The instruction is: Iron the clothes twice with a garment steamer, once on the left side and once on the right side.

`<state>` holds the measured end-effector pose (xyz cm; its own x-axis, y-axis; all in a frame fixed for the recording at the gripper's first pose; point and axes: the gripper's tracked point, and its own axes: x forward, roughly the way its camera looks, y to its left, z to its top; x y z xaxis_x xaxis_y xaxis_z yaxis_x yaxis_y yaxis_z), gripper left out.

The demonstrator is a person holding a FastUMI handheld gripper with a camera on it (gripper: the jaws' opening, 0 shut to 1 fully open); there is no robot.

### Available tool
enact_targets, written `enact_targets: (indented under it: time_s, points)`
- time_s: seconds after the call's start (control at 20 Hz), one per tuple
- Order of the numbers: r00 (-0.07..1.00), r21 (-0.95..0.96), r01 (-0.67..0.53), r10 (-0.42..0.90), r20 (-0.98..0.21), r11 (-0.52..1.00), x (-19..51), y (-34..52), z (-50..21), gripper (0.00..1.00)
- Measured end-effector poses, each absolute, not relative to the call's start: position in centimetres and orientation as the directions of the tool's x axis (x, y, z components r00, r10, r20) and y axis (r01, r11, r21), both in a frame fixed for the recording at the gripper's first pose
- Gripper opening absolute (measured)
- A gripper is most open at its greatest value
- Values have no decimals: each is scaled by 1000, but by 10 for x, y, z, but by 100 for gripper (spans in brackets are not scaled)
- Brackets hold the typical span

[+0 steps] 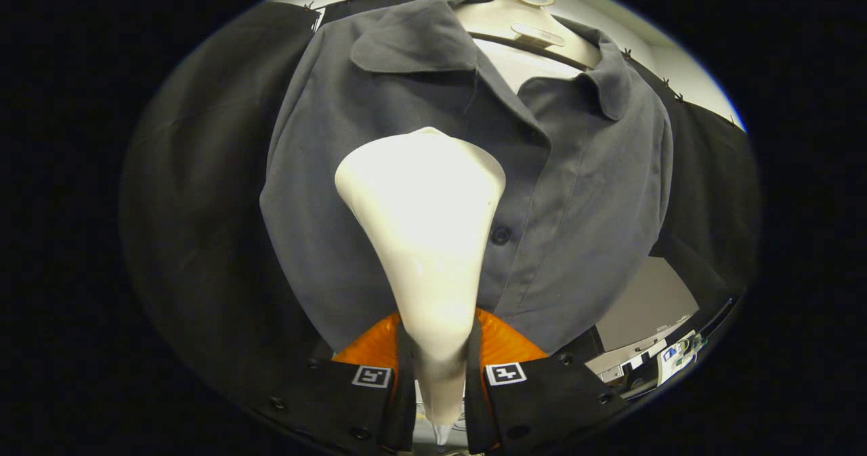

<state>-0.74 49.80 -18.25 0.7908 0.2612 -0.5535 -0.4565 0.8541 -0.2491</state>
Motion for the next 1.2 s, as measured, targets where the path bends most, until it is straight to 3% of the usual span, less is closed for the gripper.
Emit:
enact_targets:
  time_s: [1.2]
  points:
    - [630, -264, -537, 173, -757, 802, -44, 465, -351, 37]
